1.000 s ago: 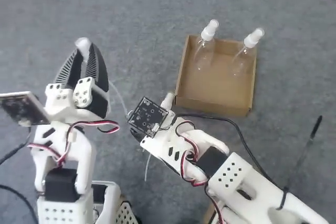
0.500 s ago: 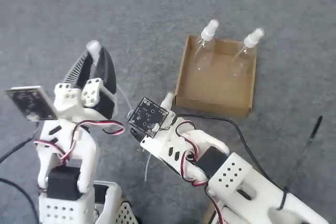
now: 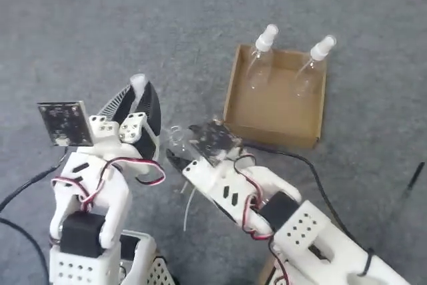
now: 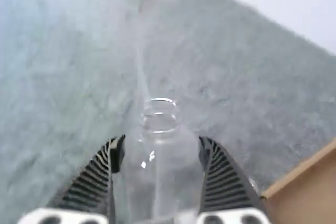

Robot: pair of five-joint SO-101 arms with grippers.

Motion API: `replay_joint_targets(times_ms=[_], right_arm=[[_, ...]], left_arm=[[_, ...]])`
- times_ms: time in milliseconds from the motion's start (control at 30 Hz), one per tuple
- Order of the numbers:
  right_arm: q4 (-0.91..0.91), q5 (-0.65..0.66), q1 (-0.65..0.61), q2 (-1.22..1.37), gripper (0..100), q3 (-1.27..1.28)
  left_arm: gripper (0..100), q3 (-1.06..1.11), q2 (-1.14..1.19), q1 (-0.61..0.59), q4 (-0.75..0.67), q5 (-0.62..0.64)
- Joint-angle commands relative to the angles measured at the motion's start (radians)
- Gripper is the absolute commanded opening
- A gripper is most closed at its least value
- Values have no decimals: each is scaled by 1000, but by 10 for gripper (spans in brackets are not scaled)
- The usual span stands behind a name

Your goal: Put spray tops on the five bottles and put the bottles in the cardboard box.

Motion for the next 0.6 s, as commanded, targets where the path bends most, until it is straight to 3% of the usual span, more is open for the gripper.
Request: replay_joint_targets(times_ms=[0, 233, 467, 567], right_arm=[[-53, -20, 39, -127, 6, 32], [-53, -18, 42, -170, 6, 58], [-53, -18, 77, -174, 6, 58], [-54, -20, 104, -174, 6, 58]], left_arm=[[9, -42, -9, 58, 25, -20], [13, -36, -8, 207, 37, -98], [134, -42, -8, 215, 51, -112], [140, -65, -9, 207, 46, -150]])
